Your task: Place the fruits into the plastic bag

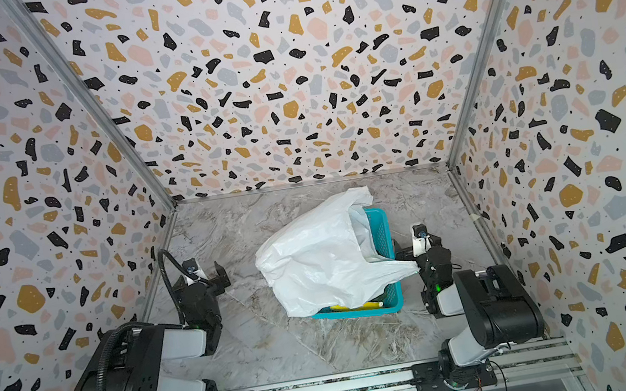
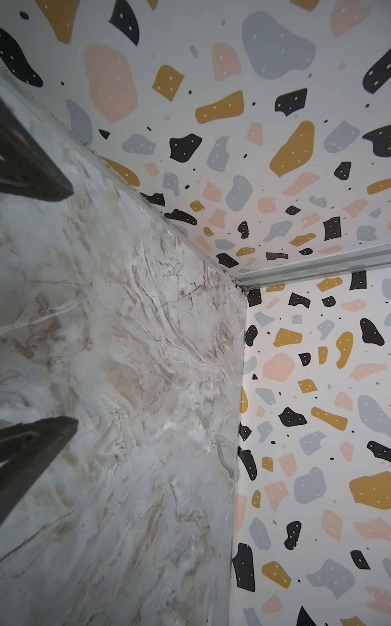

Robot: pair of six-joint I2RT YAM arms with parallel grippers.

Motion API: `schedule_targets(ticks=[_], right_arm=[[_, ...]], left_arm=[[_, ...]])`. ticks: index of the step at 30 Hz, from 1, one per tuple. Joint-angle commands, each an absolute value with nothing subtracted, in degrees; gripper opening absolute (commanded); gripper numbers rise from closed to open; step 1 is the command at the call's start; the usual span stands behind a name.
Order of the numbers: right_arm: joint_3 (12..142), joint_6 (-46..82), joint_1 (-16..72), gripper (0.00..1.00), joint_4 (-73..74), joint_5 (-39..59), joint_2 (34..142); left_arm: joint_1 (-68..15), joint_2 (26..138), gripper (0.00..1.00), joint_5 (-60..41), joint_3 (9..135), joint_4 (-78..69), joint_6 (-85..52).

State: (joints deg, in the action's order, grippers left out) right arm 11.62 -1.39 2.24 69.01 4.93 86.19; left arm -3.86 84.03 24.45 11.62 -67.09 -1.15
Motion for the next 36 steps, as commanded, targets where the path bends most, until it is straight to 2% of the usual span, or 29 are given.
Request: schedule_targets(ticks=[1,36], right_arm=[[12.6,-1.1,1.8,0.99,69.7,5.9,85.1],[12.6,-1.0,1.8,0.99,69.7,5.9,85.1]], left_arm=[[-3.6,84.0,0.99,24.2,12.2,-69.3,-1.1],[-4.5,83.7,0.99,25.3,11.9,-69.6,-1.0]])
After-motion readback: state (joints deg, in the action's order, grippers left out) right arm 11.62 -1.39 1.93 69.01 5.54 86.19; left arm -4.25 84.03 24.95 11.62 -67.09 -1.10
